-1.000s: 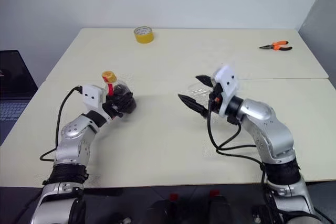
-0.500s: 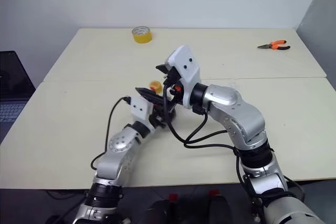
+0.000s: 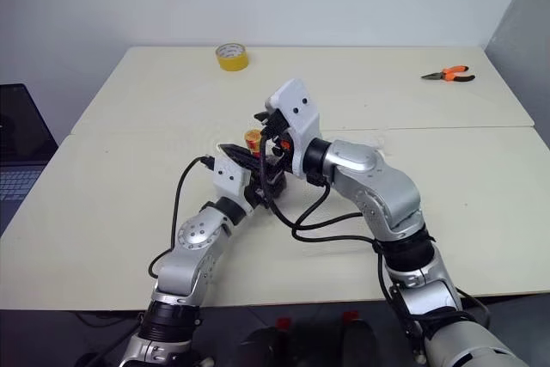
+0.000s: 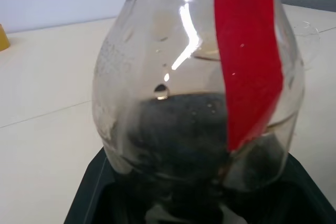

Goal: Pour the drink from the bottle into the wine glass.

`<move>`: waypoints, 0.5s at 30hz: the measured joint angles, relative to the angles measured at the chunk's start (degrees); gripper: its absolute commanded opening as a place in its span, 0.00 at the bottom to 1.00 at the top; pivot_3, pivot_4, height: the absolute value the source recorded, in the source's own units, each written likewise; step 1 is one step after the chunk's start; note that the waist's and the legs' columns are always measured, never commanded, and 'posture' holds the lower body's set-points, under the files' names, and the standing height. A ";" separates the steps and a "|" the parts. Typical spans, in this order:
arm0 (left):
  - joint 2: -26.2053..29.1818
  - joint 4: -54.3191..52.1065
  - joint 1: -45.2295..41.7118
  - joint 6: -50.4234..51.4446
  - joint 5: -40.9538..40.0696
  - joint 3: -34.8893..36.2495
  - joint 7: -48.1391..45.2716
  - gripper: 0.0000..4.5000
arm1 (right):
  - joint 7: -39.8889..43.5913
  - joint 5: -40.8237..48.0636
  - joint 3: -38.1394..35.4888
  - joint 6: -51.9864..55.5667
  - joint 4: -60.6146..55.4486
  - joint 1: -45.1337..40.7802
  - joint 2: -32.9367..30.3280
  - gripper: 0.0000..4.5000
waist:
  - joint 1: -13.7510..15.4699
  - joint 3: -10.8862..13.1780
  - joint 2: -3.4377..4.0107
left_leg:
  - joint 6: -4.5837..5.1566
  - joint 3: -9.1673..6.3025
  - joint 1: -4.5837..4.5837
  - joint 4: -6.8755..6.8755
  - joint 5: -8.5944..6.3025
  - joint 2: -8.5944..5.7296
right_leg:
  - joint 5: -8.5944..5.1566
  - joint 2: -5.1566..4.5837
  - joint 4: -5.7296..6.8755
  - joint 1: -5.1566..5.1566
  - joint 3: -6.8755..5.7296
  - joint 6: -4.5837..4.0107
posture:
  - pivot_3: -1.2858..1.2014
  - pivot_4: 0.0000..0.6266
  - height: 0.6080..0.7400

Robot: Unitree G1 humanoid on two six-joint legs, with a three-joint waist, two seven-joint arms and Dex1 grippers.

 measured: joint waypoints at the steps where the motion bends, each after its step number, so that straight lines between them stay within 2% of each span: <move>1: 0.01 0.00 0.00 0.00 0.02 -0.05 -0.02 0.44 | -0.25 -0.57 0.00 0.02 0.66 0.00 -0.04 1.00 | -0.01 0.00 0.00 | 0.00 0.00 -0.01 0.00 0.00 0.00 | 0.00 0.00 0.00 -0.01 0.00 0.00 | 0.52 0.24 1.00; 9: 0.08 0.00 0.00 0.01 0.14 -0.55 -0.09 0.44 | -1.86 -2.80 0.00 -0.01 2.81 0.00 0.30 1.00 | -0.04 0.00 0.00 | 0.00 0.00 0.00 -0.01 0.00 0.00 | 0.00 0.00 0.00 -0.01 0.01 0.00 | 0.52 0.24 1.00; 12: 0.17 0.00 0.00 0.03 0.19 -0.55 -0.08 0.44 | -2.03 -2.84 -0.01 -0.01 2.98 0.00 0.65 0.87 | -0.04 0.00 0.00 | 0.00 0.01 0.00 -0.01 0.00 0.01 | 0.00 0.00 0.00 -0.01 0.00 0.00 | 0.52 0.24 1.00; 15: 0.24 0.00 0.00 0.06 0.21 -0.55 -0.06 0.44 | -2.05 -2.85 -0.01 -0.01 3.04 0.00 0.89 0.64 | -0.04 0.00 0.00 | 0.00 0.00 0.00 -0.01 0.00 0.01 | 0.00 0.00 0.00 -0.01 0.00 0.00 | 0.52 0.24 1.00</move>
